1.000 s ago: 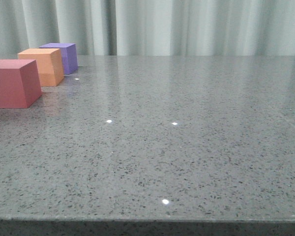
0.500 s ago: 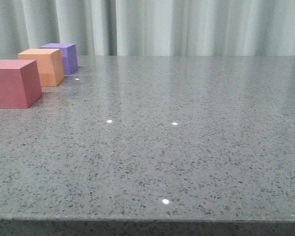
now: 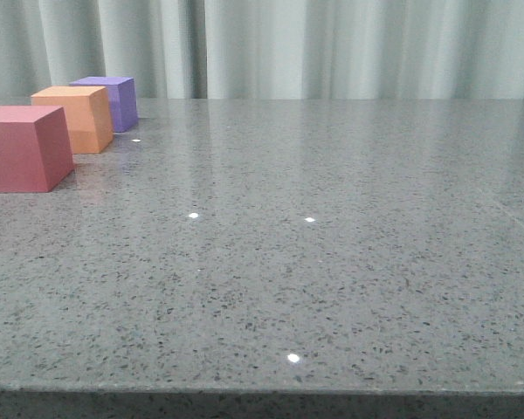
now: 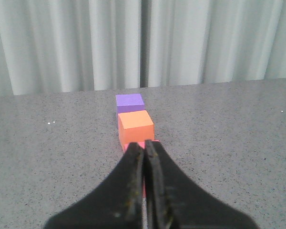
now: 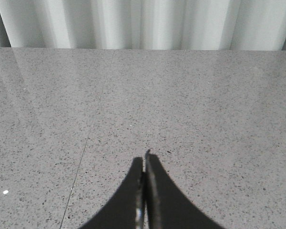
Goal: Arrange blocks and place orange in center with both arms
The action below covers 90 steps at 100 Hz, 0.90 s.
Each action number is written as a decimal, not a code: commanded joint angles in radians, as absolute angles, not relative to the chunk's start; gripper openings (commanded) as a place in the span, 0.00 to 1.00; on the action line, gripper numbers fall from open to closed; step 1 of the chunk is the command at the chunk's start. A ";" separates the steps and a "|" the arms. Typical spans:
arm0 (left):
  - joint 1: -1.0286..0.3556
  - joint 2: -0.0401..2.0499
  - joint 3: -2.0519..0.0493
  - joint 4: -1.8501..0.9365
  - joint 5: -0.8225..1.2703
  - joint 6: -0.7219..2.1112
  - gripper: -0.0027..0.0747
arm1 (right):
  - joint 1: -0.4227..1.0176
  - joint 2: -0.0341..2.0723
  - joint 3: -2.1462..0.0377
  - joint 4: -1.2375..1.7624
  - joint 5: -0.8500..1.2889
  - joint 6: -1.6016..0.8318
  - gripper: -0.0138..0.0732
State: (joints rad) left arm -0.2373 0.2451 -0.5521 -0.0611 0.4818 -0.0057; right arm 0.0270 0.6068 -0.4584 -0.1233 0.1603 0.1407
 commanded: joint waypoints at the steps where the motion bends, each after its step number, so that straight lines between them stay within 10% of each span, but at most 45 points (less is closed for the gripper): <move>1: -0.235 0.257 -0.576 -0.074 0.400 -0.007 0.01 | 0.019 0.605 -0.484 -0.139 0.079 0.134 0.08; 90: -0.102 0.125 -0.322 0.032 0.146 -0.007 0.01 | 0.019 0.605 -0.484 -0.139 0.079 0.134 0.08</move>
State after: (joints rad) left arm -0.1360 0.1555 -0.3480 0.0123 0.2445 -0.0057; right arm 0.0270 0.6068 -0.4584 -0.1233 0.1603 0.1407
